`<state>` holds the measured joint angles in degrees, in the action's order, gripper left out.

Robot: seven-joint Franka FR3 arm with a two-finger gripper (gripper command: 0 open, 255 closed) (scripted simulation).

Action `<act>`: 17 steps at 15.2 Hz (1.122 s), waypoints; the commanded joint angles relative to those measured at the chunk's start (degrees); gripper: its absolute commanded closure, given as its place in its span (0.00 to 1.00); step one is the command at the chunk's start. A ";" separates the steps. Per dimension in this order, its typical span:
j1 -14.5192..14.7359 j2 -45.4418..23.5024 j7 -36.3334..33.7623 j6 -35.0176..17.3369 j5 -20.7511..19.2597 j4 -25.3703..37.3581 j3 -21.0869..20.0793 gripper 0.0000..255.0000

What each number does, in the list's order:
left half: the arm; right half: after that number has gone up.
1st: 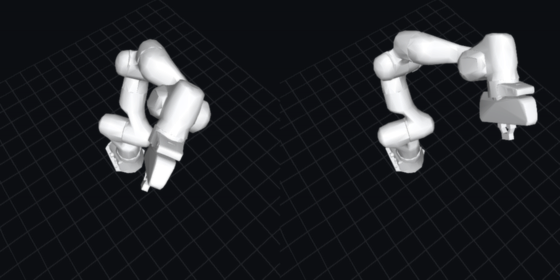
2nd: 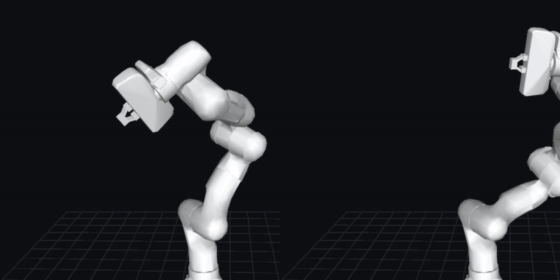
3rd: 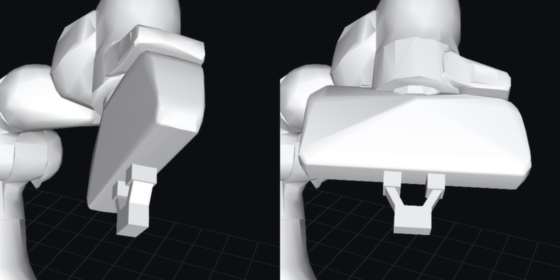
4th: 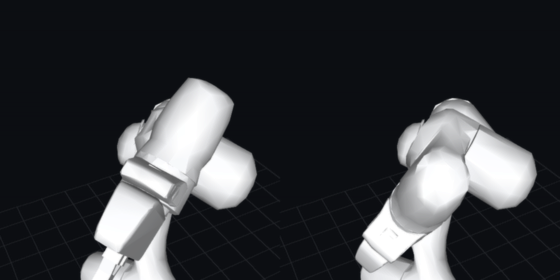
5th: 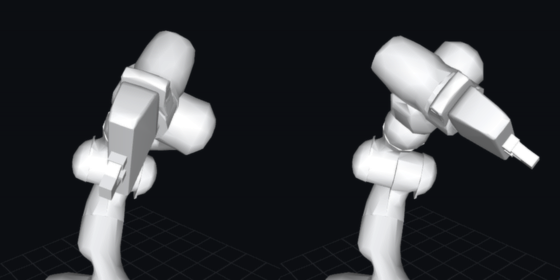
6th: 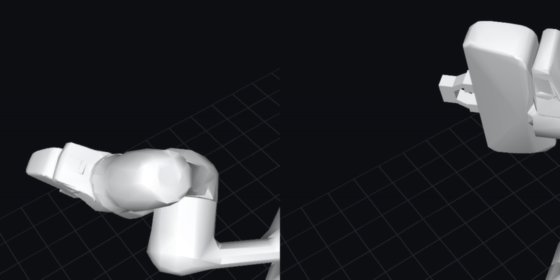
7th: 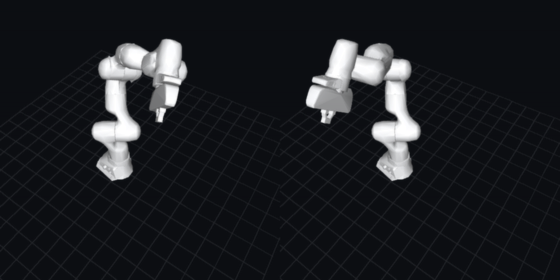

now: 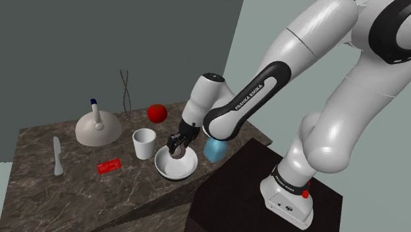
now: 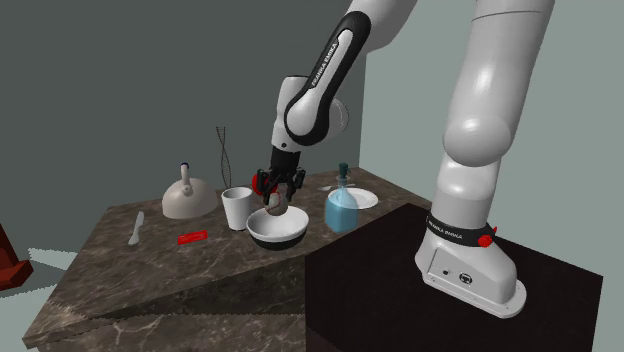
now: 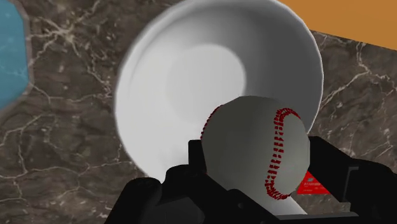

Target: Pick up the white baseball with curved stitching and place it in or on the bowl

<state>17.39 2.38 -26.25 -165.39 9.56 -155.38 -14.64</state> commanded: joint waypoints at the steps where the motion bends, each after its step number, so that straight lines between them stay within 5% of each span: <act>1: -0.03 -2.01 -0.73 -2.15 -0.80 -0.10 -0.16 1.00; 10: -0.06 -3.67 -1.19 -3.80 -1.55 -0.11 -0.06 1.00; 11: -0.06 -3.68 -1.20 -3.80 -1.55 -0.10 -0.06 0.00; 17: -0.11 -0.87 -0.14 -1.50 -0.02 -0.58 -0.32 0.00</act>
<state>17.33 0.18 -26.89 -168.04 8.82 -155.78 -14.85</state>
